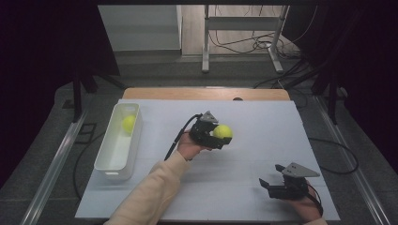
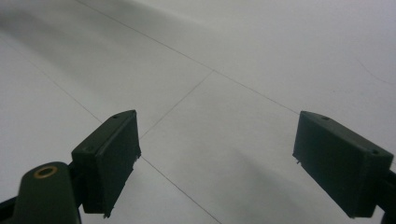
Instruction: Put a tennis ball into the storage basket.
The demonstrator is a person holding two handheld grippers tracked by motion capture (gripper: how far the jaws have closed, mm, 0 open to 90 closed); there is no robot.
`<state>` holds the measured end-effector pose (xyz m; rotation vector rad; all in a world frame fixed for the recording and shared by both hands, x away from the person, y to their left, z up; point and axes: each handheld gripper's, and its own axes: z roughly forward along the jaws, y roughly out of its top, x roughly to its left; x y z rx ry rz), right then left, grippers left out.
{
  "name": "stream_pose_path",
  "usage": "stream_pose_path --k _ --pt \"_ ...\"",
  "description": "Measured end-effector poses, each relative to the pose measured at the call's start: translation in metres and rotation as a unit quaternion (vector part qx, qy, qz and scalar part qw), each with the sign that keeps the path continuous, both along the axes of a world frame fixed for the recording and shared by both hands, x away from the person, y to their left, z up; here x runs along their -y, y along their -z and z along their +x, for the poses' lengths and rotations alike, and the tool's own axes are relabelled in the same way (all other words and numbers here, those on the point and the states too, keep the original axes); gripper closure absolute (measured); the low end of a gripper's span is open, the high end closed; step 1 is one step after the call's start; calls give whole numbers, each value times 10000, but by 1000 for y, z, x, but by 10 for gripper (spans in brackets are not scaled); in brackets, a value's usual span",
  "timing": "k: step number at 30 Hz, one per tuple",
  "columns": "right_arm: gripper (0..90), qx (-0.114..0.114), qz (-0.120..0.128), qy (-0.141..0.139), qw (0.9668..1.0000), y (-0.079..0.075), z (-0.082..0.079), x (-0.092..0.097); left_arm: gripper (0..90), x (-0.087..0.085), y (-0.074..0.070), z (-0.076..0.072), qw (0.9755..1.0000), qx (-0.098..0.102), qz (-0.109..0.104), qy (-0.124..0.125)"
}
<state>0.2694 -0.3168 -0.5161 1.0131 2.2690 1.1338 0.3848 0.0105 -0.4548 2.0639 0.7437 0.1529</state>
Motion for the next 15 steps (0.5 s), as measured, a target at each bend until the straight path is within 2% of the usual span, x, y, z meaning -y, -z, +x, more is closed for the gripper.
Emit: stream_pose_path --k 15 --pt "151 -2 -33 45 10000 0 -1 -1 263 -30 -5 -13 9998 68 -48 -181"
